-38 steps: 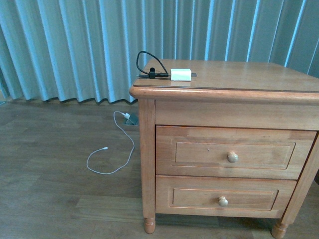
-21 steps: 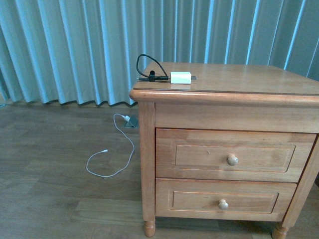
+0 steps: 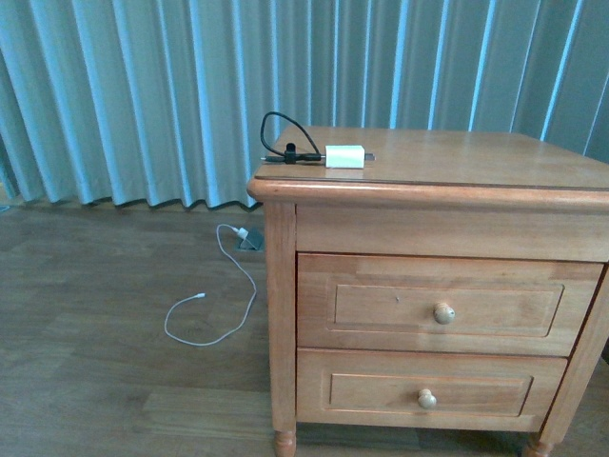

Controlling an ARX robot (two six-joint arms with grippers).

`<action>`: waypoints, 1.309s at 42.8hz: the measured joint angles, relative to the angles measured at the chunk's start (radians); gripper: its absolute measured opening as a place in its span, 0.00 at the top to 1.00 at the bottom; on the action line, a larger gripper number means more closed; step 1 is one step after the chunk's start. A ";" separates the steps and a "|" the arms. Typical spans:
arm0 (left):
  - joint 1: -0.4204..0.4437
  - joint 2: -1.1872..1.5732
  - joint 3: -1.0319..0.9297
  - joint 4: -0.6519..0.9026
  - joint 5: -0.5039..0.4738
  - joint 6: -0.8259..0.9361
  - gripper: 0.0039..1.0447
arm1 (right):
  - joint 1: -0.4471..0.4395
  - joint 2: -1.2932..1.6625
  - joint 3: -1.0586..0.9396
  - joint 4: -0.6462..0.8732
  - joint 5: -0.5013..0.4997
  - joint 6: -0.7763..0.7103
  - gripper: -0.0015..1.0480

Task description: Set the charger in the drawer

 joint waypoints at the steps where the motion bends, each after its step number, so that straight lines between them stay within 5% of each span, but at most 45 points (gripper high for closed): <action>1: 0.000 0.000 0.000 0.000 0.000 0.000 0.06 | 0.002 0.003 0.002 -0.014 -0.003 -0.017 0.08; 12: 0.000 0.000 0.000 0.000 0.000 0.000 0.06 | 0.062 0.175 0.032 -0.051 0.031 -0.128 0.08; 33: 0.000 0.000 0.000 0.000 0.000 0.000 0.06 | 0.153 1.107 0.256 0.555 0.080 -0.079 0.08; 56: 0.000 0.000 0.000 0.000 0.000 0.000 0.06 | 0.296 1.729 0.589 0.816 0.195 -0.143 0.08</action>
